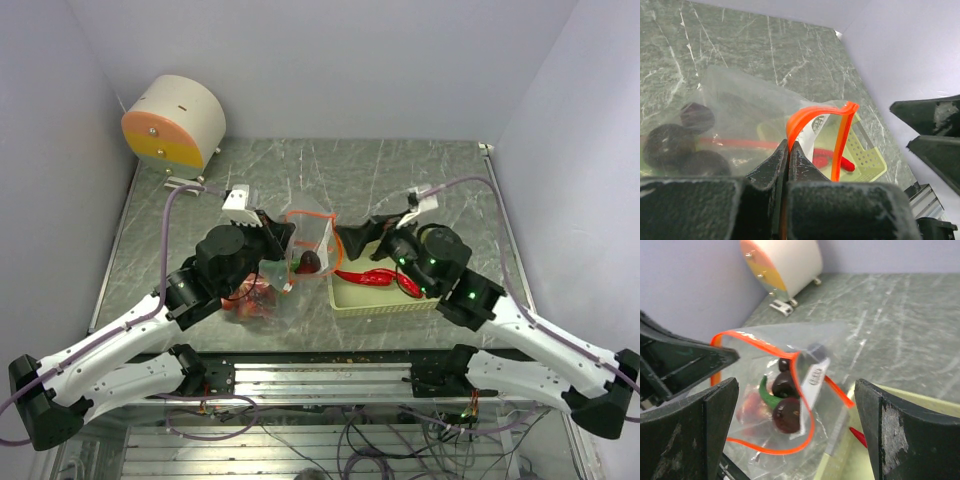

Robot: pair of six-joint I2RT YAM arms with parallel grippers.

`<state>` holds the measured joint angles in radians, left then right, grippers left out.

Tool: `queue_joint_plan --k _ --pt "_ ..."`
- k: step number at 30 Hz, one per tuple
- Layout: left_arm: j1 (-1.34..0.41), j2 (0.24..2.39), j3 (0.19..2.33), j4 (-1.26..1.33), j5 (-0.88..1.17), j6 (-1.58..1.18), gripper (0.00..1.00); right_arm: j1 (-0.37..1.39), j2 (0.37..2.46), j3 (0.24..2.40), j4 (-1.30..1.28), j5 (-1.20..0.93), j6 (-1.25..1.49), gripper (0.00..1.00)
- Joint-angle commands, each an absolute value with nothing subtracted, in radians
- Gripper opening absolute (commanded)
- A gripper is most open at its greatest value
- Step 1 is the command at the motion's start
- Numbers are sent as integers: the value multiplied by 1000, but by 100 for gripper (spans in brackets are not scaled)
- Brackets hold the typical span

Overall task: Place the food in the zip-top bag and seal the zipper
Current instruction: Place the fake vegetable in the zipper food storage bag, then pick up the fake vegetable from the bin.

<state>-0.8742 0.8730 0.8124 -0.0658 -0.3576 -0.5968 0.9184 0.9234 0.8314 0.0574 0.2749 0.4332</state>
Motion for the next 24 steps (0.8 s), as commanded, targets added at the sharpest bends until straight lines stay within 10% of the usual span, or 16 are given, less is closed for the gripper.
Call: queue_joint_plan --k 1,12,24 --pt "-876 860 820 -46 -353 -604 7 920 856 799 -235 508 515 100" --pt "-876 803 808 -61 -352 -604 7 759 1141 744 -427 289 540 99" --pt "-876 767 784 -74 -381 -595 7 760 1318 800 -321 191 298 75"
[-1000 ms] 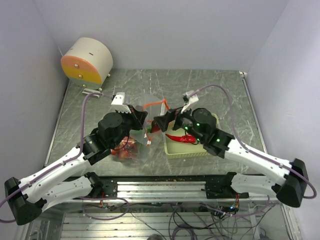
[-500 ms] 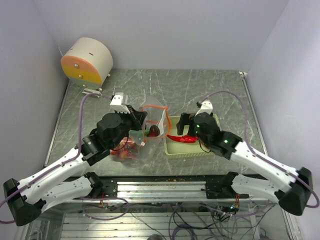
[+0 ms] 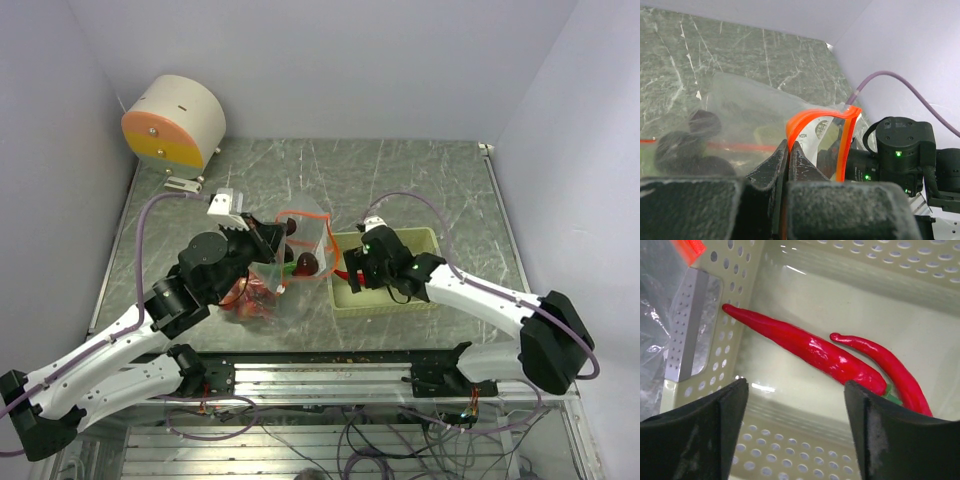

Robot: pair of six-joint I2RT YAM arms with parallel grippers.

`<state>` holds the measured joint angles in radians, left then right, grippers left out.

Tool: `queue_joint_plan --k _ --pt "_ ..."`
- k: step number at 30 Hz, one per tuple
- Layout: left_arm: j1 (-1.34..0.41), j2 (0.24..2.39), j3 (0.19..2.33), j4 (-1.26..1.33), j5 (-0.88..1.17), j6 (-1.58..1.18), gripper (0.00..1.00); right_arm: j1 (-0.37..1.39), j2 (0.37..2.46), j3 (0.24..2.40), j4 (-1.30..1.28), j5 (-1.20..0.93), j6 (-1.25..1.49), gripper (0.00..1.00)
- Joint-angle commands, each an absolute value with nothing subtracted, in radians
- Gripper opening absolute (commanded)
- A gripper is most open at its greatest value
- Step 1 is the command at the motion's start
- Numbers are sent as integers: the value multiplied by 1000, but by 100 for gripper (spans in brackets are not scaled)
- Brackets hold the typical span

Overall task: Place the food in the zip-top bag and seal the zipper
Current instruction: Pick up the fake vegetable from the bin.

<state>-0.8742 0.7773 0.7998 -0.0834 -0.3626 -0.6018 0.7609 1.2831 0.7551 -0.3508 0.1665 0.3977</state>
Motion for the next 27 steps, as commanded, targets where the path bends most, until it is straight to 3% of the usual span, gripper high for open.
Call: queue_joint_plan --k 1,17,27 --pt "-876 767 783 -73 -382 -595 7 759 1337 811 -326 187 279 66" --pt "-876 762 790 -94 -397 -589 7 739 1571 821 -281 189 234 64" --pt "-876 763 788 -101 -399 -589 7 734 1519 810 -280 225 260 6"
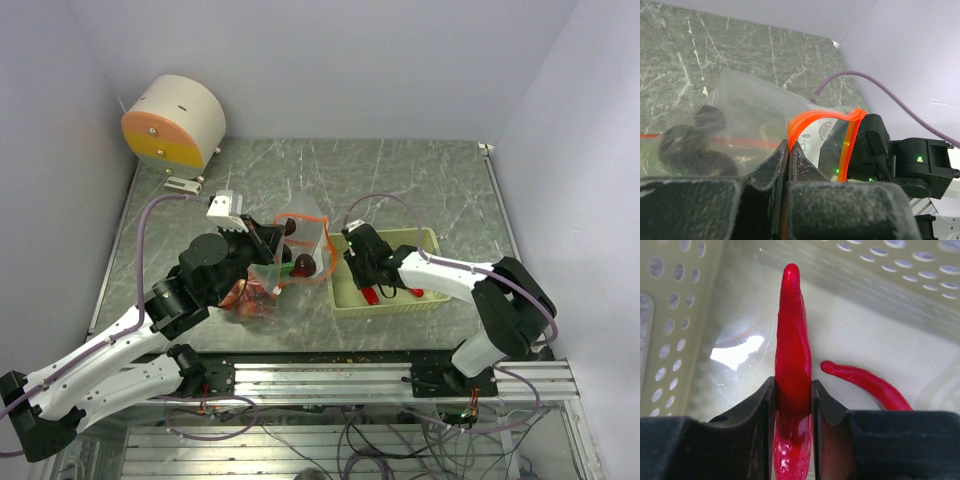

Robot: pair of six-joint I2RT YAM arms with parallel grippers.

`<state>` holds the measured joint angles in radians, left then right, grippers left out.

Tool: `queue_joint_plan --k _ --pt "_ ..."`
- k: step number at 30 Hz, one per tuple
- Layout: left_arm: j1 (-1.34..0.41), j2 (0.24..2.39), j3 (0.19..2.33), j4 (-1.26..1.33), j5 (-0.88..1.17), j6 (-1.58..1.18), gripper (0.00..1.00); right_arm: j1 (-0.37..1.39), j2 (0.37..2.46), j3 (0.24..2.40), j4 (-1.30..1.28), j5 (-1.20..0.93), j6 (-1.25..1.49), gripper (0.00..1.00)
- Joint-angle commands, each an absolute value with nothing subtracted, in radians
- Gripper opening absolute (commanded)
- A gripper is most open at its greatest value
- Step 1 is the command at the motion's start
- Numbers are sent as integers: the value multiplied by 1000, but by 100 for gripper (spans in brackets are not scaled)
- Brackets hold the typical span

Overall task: Place the food in the zip-top bag and seal the zipper
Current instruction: Pick up the fake vegetable from the bin, then place the fake vegetable in the zipper food storage bag.

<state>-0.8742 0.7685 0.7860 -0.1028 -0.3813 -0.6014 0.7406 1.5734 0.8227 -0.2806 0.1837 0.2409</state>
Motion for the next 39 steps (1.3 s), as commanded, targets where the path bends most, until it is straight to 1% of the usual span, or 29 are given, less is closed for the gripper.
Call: queue_joint_plan --k 1,6,10,12,15,17,20,24,26,28,33,38,39 --pt "-876 762 790 -101 -400 -590 7 731 1505 810 -281 247 271 0" --pt "-875 764 788 -101 -400 -594 7 723 1389 821 -292 329 314 0" --pt "-875 771 791 -97 -397 -597 7 723 1213 828 -289 323 329 0" --pt "-875 778 790 -91 -394 -600 7 723 1111 825 -262 238 320 0" --pt "-876 791 787 -78 -390 -604 7 725 968 818 -184 -9 309 0" --pt "-876 807 781 -57 -392 -607 7 726 894 824 -129 -125 325 0" --pt "-876 840 776 -27 -388 -612 7 736 852 851 -65 -212 348 0" --pt "-876 895 791 5 -362 -618 7 765 864 833 110 -272 393 0" --pt "-876 921 809 10 -348 -618 7 788 884 804 219 -242 408 0" --pt "-875 944 839 1 -329 -615 7 826 913 772 350 -167 402 0" --pt "-876 955 878 -15 -292 -615 7 935 1024 735 568 104 310 0" --pt "-875 932 884 -36 -309 -611 7 1064 1147 695 722 387 200 0" --pt "-876 929 883 -35 -309 -610 7 1087 1171 685 756 459 170 3"
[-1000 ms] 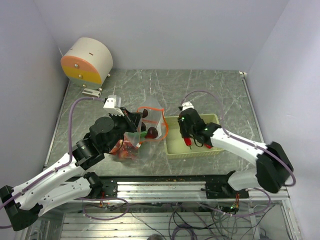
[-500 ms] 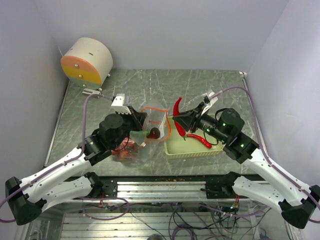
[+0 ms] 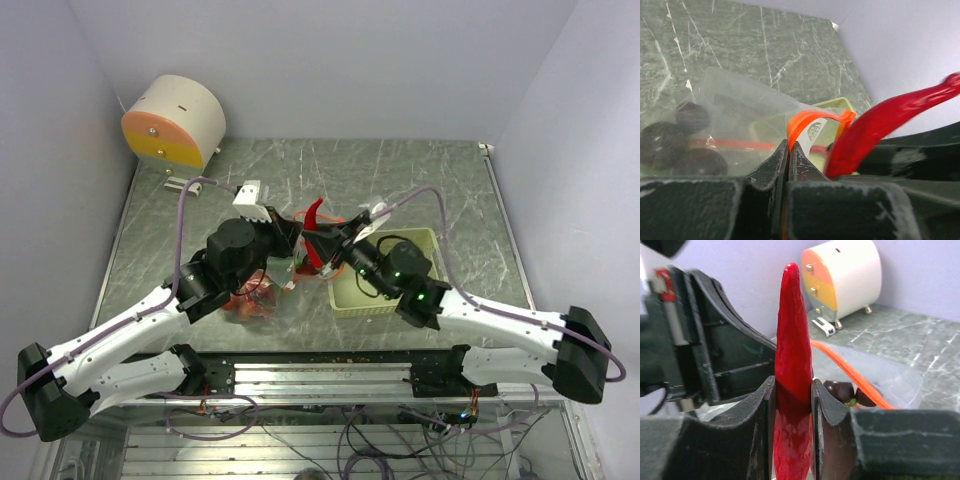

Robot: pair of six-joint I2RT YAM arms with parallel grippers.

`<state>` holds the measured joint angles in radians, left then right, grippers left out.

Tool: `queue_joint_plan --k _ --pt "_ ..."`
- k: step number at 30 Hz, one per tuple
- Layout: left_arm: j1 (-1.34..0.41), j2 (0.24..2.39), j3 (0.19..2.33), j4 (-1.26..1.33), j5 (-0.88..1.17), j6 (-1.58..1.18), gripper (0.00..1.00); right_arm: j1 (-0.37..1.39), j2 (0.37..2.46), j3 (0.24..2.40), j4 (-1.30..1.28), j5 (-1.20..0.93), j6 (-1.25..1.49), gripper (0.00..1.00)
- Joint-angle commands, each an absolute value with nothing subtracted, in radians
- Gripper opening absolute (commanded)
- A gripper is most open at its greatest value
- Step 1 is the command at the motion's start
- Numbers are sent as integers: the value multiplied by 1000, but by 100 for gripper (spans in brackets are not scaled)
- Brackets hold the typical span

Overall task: Place the food in the zip-top bag and seal the zipper
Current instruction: Place the fake vegetable in the zipper food storage bag, then pick up the fake vegetable from the bin.

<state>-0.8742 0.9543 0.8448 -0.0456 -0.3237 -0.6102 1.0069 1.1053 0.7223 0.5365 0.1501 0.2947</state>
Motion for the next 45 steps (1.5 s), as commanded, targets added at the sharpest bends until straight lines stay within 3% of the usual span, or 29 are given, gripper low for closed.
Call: queue_joint_plan --k 1,5,7,10,13,14,22,29,32,38,45 --pt "-876 927 883 -35 -307 -609 7 1103 1202 680 782 547 134 12" --pt "-876 921 894 -56 -300 -605 7 1123 1246 690 779 691 104 26" --pt "-876 911 897 -70 -309 -603 7 1123 1236 695 746 703 103 40" --pt "-876 894 893 -66 -322 -594 7 1129 1204 720 637 669 116 51" --pt "-876 889 893 -64 -334 -592 7 1136 1151 726 544 614 131 92" --pt "-876 891 892 -63 -333 -591 7 1136 1134 737 501 598 140 99" --pt "-876 894 888 -62 -345 -575 7 1138 900 773 188 542 254 100" --pt "-875 887 863 -23 -326 -577 7 1131 959 948 -575 822 666 99" --pt "-875 877 857 -15 -328 -575 7 1097 954 901 -731 867 828 99" --pt "-875 859 886 -38 -328 -557 7 813 914 752 -636 598 749 99" --pt "-875 792 865 -36 -349 -545 7 642 1151 702 -477 395 643 98"
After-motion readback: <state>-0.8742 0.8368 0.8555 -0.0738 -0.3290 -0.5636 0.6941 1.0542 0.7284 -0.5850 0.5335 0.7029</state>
